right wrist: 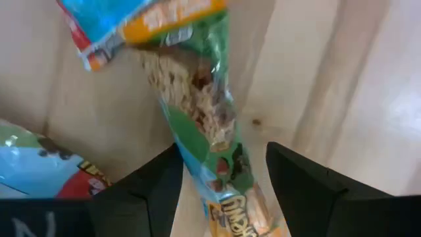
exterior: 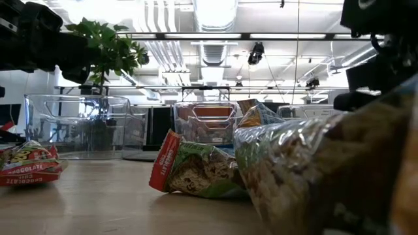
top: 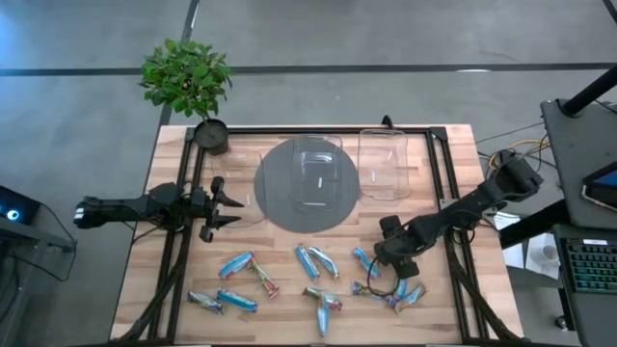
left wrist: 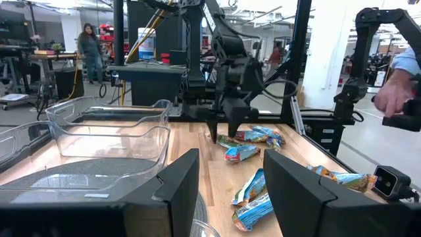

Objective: Pick and place Granola Bars by type
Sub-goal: Put the orange granola bar into the right transparent bin, then put the left green granola bar into the left transparent bin

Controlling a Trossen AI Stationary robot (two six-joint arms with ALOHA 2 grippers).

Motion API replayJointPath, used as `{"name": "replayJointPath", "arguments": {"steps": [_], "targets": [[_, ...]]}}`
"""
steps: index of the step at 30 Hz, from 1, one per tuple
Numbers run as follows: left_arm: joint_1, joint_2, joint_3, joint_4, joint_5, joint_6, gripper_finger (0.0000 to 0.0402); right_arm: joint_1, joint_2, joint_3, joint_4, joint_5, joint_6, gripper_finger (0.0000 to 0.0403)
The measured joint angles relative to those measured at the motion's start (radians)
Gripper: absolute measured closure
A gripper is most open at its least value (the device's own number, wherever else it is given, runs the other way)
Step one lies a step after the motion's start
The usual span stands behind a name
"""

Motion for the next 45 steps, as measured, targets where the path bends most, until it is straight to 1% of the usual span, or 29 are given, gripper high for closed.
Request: {"name": "replayJointPath", "arguments": {"steps": [3, 5, 7, 10, 12, 14, 16, 18, 19, 23, 24, 25, 26, 27, 28, 30, 32, 34, 35, 37, 38, 39, 42, 45], "targets": [[0.000, 0.000, 0.000, 0.000, 0.000, 0.000, 0.0248, -0.002, 0.027, 0.003, 0.003, -0.048, 0.028, 0.0202], [0.000, 0.000, 0.000, 0.000, 0.000, 0.000, 0.0248, -0.002, 0.033, 0.005, 0.004, -0.068, 0.066, 0.0219], [0.000, 0.000, 0.000, 0.000, 0.000, 0.000, 0.0248, -0.002, 0.018, 0.004, 0.004, -0.072, 0.117, 0.0248], [0.000, 0.000, 0.000, 0.000, 0.000, 0.000, 0.0248, -0.006, -0.020, 0.006, -0.001, -0.108, 0.189, 0.0305], [0.000, 0.000, 0.000, 0.000, 0.000, 0.000, 0.0248, -0.010, -0.068, 0.020, -0.012, -0.111, 0.246, 0.0343], [0.000, 0.000, 0.000, 0.000, 0.000, 0.000, 0.0248, -0.014, -0.119, 0.036, -0.010, -0.084, 0.330, 0.0369], [0.000, 0.000, 0.000, 0.000, 0.000, 0.000, 0.0248, -0.014, -0.183, 0.058, -0.019, -0.010, 0.446, 0.0379], [0.000, 0.000, 0.000, 0.000, 0.000, 0.000, 0.0248, -0.013, -0.263, 0.090, -0.018, 0.117, 0.596, 0.0376], [0.000, 0.000, 0.000, 0.000, 0.000, 0.000, 0.0248, -0.013, -0.307, 0.107, -0.029, 0.204, 0.684, 0.0371], [0.000, 0.000, 0.000, 0.000, 0.000, 0.000, 0.0248, -0.018, -0.461, 0.167, -0.142, 0.636, 1.050, 0.0347], [0.000, 0.000, 0.000, 0.000, 0.000, 0.000, 0.0248, -0.031, -0.494, 0.174, -0.170, 0.725, 1.124, 0.0343], [0.000, 0.000, 0.000, 0.000, 0.000, 0.000, 0.0248, -0.053, -0.526, 0.179, -0.198, 0.786, 1.174, 0.0340], [0.000, 0.000, 0.000, 0.000, 0.000, 0.000, 0.0248, -0.087, -0.553, 0.181, -0.231, 0.814, 1.199, 0.0338], [0.000, 0.000, 0.000, 0.000, 0.000, 0.000, 0.0248, -0.133, -0.573, 0.180, -0.262, 0.818, 1.205, 0.0337], [0.000, 0.000, 0.000, 0.000, 0.000, 0.000, 0.0248, -0.187, -0.589, 0.173, -0.274, 0.811, 1.199, 0.0337], [0.000, 0.000, 0.000, 0.000, 0.000, 0.000, 0.0248, -0.310, -0.616, 0.145, -0.269, 0.743, 1.135, 0.0337], [0.000, 0.000, 0.000, 0.000, 0.000, 0.000, 0.0248, -0.440, -0.626, 0.119, -0.220, 0.674, 1.024, 0.0336], [0.000, 0.000, 0.000, 0.000, 0.000, 0.000, 0.0248, -0.578, -0.626, 0.089, -0.128, 0.587, 0.876, 0.0335], [0.000, 0.000, 0.000, 0.000, 0.000, 0.000, 0.0248, -0.650, -0.618, 0.073, -0.070, 0.510, 0.798, 0.0334], [0.000, 0.000, 0.000, 0.000, 0.000, 0.000, 0.0248, -0.803, -0.595, 0.046, 0.042, 0.318, 0.674, 0.0329], [0.000, 0.000, 0.000, 0.000, 0.000, 0.000, 0.0248, -0.871, -0.579, 0.035, 0.077, 0.229, 0.635, 0.0324], [0.000, 0.000, 0.000, 0.000, 0.000, 0.000, 0.0248, -0.930, -0.559, 0.025, 0.102, 0.162, 0.615, 0.0317], [0.000, 0.000, 0.000, 0.000, 0.000, 0.000, 0.0248, -1.062, -0.488, 0.000, 0.122, 0.057, 0.594, 0.0286], [0.000, 0.000, 0.000, 0.000, 0.000, 0.000, 0.0248, -1.128, -0.446, 0.000, 0.141, -0.003, 0.542, 0.0243]]}}
